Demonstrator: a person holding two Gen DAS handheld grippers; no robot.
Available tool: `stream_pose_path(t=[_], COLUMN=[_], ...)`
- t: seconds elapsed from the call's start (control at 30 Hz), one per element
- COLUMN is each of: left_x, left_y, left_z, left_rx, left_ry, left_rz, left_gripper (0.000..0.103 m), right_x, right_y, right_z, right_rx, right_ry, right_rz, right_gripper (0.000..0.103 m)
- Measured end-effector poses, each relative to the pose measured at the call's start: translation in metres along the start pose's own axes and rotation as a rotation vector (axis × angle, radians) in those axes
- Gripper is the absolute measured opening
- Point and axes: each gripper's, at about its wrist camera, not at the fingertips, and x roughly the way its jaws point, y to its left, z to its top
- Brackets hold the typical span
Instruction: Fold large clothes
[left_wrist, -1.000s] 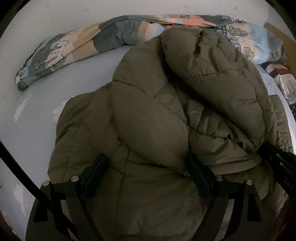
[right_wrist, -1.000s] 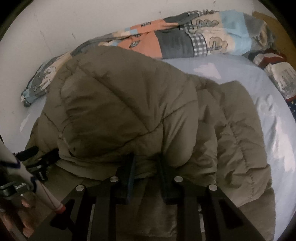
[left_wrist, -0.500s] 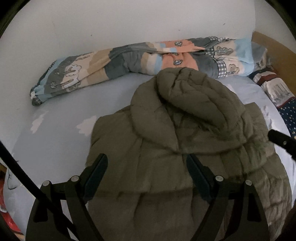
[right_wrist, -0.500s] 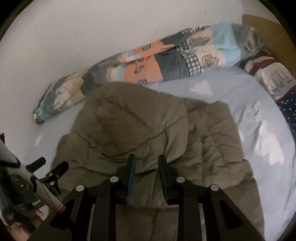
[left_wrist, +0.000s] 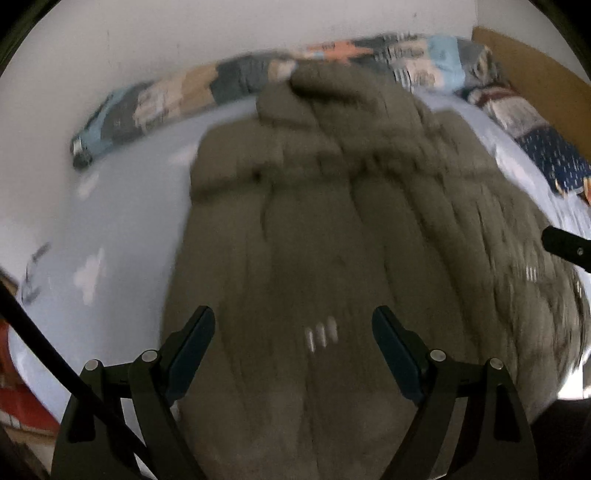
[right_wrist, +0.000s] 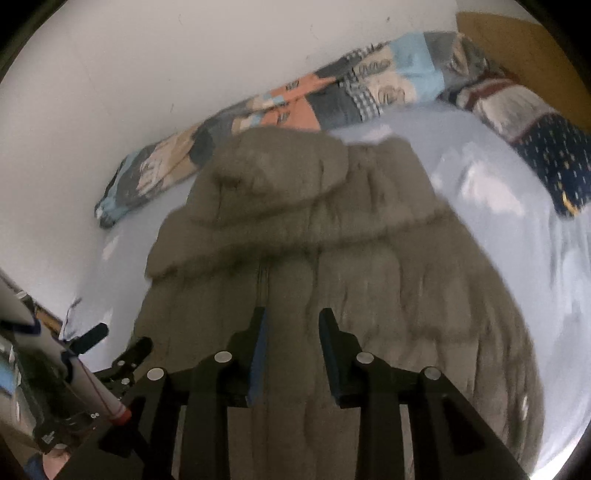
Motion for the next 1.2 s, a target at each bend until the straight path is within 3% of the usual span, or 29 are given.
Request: stream_pose_path(t=[0.2, 0.43, 0.67, 0.87, 1.0, 1.17, 1.2], left_x=[-0.01, 0.002, 0.014, 0.017, 0.018, 0.017, 0.016], left_y=[0.011, 0.024, 0.009, 0.011, 0.017, 0.017, 0.016], left_z=[-0.07, -0.096, -0.108, -0.114, -0.113, -0.113, -0.112], left_rx=[-0.037, -0.097, -0.029, -0.034, -0.048, 0.0, 0.018], left_ry=[0.057, 0.064, 0.01, -0.044, -0.05, -0.037, -0.026], left_rz=[0.061, 0.144, 0.236, 0.261, 0.231, 0.223, 0.224], left_gripper=[0.086, 0.086, 0.09, 0.098, 0.101, 0.101, 0.101], right_x=[-0.023, -0.029, -0.017, -0.003, 0.002, 0.003, 0.003], right_y=[-0.011, -0.029, -0.036, -0.041, -0.042, -0.044, -0.044], right_z=[-0.077, -0.134, -0.149, -0.153, -0.157, -0.165, -0.166], right_rx=[0.001, -0.007, -0.041, -0.051, -0.051, -0.058, -0.065], right_ry=[0.057, 0.111, 0.119, 0.137, 0.128, 0.075, 0.07], right_rz=[-0.034, -0.083, -0.147, -0.158, -0.161, -0.122, -0.109], right_gripper=[0.035, 0.036, 0.036, 0.039, 0.04, 0.051, 0.058])
